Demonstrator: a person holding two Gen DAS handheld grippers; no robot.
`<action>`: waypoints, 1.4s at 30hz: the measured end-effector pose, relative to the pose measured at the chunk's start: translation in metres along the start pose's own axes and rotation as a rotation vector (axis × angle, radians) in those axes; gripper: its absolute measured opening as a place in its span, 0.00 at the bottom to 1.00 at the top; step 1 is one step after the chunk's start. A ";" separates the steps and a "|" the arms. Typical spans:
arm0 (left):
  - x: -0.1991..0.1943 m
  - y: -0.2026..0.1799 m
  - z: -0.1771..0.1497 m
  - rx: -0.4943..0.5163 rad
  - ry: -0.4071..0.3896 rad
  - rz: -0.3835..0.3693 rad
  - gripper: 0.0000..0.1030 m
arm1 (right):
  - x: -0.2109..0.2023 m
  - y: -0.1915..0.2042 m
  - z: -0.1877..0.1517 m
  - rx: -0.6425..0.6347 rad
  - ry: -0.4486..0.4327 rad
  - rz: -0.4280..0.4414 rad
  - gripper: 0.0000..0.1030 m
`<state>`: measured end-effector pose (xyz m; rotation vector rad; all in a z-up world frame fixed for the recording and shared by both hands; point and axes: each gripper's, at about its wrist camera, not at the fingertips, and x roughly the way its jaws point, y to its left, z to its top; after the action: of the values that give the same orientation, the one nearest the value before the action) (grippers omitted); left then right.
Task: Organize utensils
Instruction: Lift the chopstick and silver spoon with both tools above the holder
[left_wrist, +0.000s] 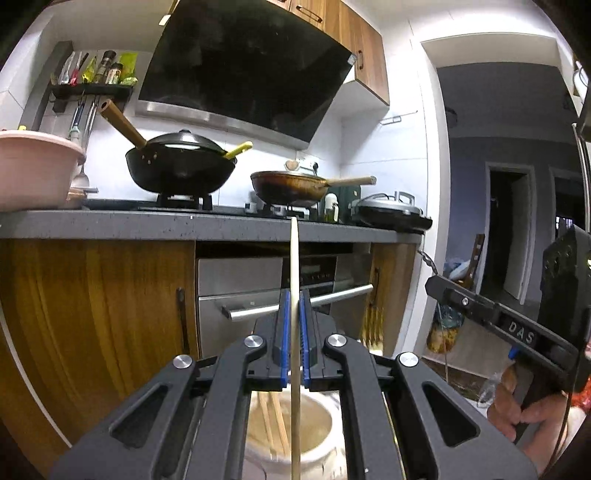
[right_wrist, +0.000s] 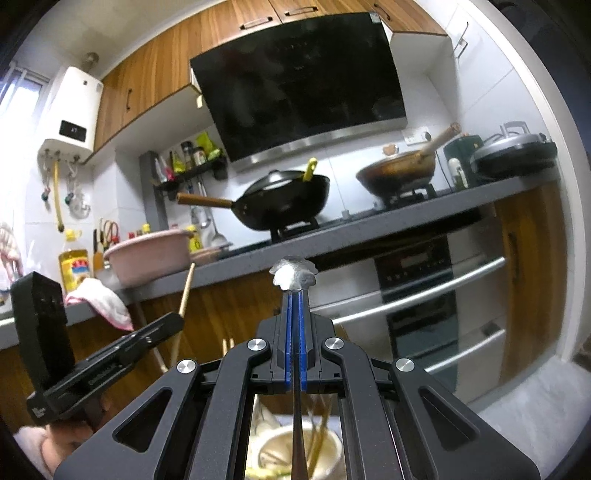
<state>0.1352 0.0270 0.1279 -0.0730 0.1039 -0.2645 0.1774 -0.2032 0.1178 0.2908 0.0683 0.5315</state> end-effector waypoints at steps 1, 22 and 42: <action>0.005 0.001 0.003 -0.008 -0.006 0.003 0.05 | 0.004 0.000 0.001 0.001 -0.004 0.002 0.04; 0.033 0.005 0.009 -0.018 -0.041 0.020 0.05 | 0.035 -0.009 -0.021 0.024 0.001 -0.003 0.04; -0.010 -0.004 -0.053 0.037 0.096 0.028 0.05 | 0.015 -0.010 -0.048 -0.061 0.103 -0.031 0.04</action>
<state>0.1188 0.0231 0.0765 -0.0223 0.1950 -0.2423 0.1884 -0.1912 0.0691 0.2025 0.1558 0.5167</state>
